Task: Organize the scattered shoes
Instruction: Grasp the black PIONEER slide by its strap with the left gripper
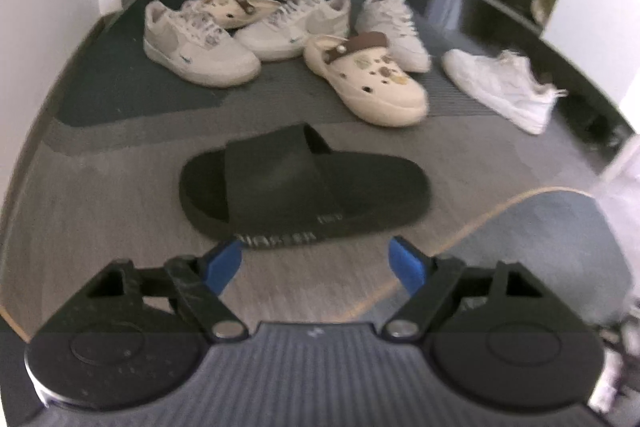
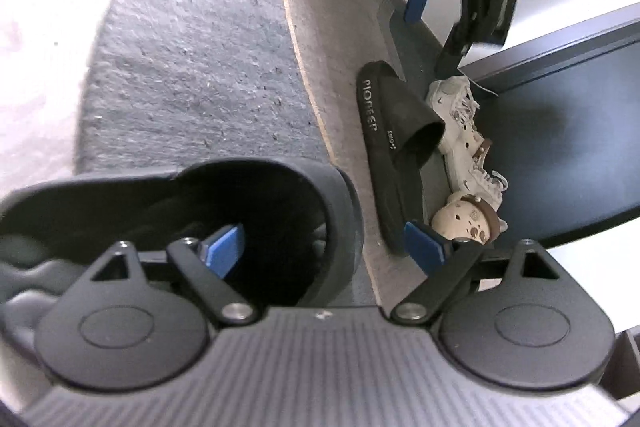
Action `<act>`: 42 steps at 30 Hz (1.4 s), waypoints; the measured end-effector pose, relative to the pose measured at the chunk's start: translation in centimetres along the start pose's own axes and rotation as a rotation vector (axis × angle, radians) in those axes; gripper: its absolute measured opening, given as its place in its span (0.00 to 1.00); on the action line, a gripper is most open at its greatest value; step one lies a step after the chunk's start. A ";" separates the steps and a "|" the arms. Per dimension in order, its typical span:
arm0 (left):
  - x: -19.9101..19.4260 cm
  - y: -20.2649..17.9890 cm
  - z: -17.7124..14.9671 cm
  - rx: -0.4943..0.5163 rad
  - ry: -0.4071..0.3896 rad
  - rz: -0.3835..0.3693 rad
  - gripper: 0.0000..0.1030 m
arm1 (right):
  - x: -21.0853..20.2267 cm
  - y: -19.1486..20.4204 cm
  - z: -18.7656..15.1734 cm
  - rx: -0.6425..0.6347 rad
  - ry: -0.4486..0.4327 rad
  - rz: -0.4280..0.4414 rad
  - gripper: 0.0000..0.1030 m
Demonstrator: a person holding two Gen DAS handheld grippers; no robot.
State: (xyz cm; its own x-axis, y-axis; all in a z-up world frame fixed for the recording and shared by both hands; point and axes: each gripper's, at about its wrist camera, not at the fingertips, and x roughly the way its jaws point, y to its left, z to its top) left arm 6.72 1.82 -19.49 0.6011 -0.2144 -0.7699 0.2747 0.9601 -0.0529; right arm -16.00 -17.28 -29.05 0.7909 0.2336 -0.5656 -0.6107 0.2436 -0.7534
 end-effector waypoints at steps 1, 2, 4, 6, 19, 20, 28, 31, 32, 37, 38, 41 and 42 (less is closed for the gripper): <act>0.9 0.0 0.8 -0.023 0.005 0.028 0.80 | -0.7 -0.3 -0.2 0.018 -0.001 -0.004 0.87; 1.8 0.0 1.6 -0.047 0.010 0.056 0.80 | -1.3 -0.6 -0.4 0.045 -0.003 -0.010 0.87; 3.3 -0.2 2.9 -0.062 0.014 0.093 0.80 | -3.2 -1.6 -0.6 0.125 0.006 -0.042 0.87; 5.3 -1.3 4.5 -0.012 0.011 0.145 0.80 | -4.5 -2.3 -0.6 0.196 0.045 -0.088 0.87; 14.0 -5.2 6.6 0.079 0.143 0.482 0.56 | -6.7 -5.2 -1.0 0.628 0.101 -0.120 0.87; 14.2 -5.0 6.6 0.069 0.154 0.487 0.50 | -6.7 -5.3 -1.2 0.650 0.105 -0.121 0.87; 13.4 -3.7 5.9 0.103 0.132 0.512 0.28 | -7.6 -5.8 -2.7 0.747 0.185 -0.135 0.87; 12.6 -2.9 5.7 0.106 0.112 0.533 0.21 | -7.7 -5.9 -2.9 0.790 0.203 -0.141 0.87; 12.2 -2.9 5.8 0.110 0.108 0.535 0.20 | -7.7 -6.0 -2.9 0.794 0.202 -0.142 0.87; 9.7 -1.4 5.7 0.135 0.082 0.524 0.11 | -7.7 -6.7 -2.3 0.827 0.170 -0.159 0.87; 9.0 -1.1 5.6 0.144 0.074 0.523 0.11 | -7.7 -6.9 -2.3 0.836 0.166 -0.159 0.87; 7.0 -0.2 5.2 0.163 0.055 0.511 0.12 | -7.6 -7.5 -2.1 0.867 0.150 -0.163 0.87; 5.7 0.1 4.8 0.187 0.040 0.495 0.12 | -7.5 -7.7 -2.1 0.877 0.145 -0.165 0.87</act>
State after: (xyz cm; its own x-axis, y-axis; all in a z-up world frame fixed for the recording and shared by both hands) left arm 13.74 -0.18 -20.86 0.6647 0.2673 -0.6977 0.0961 0.8955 0.4346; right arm -17.16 -22.86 -19.70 0.8317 0.0255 -0.5546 -0.2521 0.9073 -0.3365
